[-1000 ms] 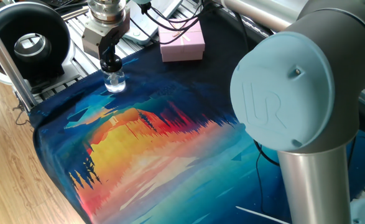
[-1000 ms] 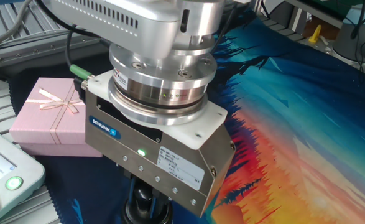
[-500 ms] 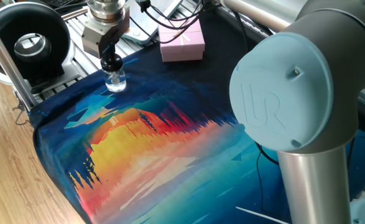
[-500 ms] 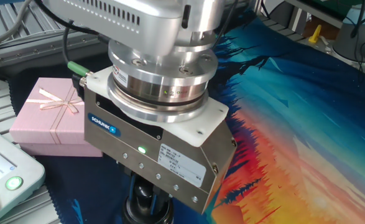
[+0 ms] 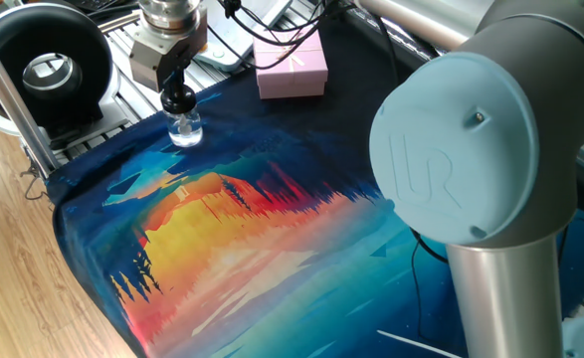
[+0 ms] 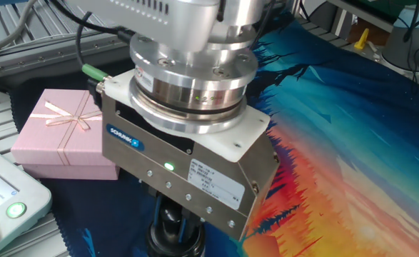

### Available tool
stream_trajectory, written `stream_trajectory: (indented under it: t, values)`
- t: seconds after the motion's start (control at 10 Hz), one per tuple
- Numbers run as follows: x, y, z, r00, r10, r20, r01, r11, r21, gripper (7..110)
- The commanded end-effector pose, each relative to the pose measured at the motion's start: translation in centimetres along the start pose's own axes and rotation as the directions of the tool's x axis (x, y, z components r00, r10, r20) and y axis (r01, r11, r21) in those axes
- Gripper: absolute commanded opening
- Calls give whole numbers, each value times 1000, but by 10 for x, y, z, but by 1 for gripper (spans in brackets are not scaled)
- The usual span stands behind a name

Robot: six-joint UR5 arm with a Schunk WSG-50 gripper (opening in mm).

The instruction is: Screw the lid onto the jar

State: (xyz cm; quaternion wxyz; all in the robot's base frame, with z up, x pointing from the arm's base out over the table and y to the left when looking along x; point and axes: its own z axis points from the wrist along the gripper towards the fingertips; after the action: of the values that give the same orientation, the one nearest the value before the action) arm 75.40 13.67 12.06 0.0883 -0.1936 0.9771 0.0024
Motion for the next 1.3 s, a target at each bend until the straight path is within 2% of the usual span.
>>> stream_trajectory:
  t: [0.0, 0.4, 1.2]
  values:
    - [6, 7, -6, 1000, 10, 4, -10, 1000, -12, 22]
    - [20, 15, -17, 1000, 16, -3, -16, 1000, -15, 22]
    - [41, 26, -23, 1000, 29, -11, -29, 1000, -5, 22]
